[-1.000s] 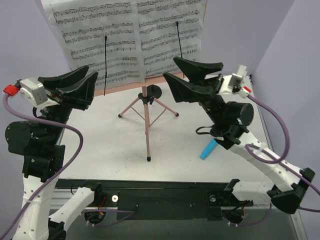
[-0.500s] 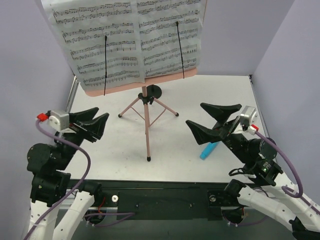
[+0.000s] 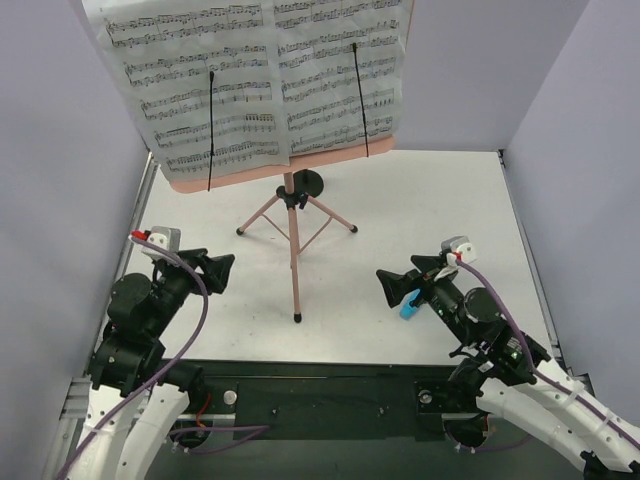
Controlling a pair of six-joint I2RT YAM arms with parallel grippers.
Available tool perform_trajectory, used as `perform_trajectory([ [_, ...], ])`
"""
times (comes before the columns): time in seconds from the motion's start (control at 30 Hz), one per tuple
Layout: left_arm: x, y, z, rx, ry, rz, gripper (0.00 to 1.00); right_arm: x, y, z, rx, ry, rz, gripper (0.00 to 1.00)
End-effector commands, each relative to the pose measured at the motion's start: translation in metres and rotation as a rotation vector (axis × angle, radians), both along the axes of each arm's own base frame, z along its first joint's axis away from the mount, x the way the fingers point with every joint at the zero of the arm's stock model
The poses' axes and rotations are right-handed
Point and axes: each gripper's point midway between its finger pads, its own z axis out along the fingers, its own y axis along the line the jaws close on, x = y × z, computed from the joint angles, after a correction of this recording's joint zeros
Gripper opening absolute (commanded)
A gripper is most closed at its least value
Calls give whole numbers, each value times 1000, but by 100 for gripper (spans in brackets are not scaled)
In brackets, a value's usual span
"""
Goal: Set up the instrument practice props
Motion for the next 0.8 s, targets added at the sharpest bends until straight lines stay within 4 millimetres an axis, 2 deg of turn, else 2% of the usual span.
perform_trajectory([
  [0.0,15,10,-24,33,96,76,77,5,-16,-32,28,108,-117,87],
  [0.1,22,13,-42,50,170,106,81,10,-22,-56,5,157,-172,88],
  [0.27,28,12,-66,83,251,106,87,18,-26,-84,-30,215,-244,88],
  [0.47,32,9,-73,79,220,91,89,26,-35,-103,-80,251,-324,89],
  [0.77,37,6,-64,62,171,84,91,29,-40,-114,-112,260,-364,90],
])
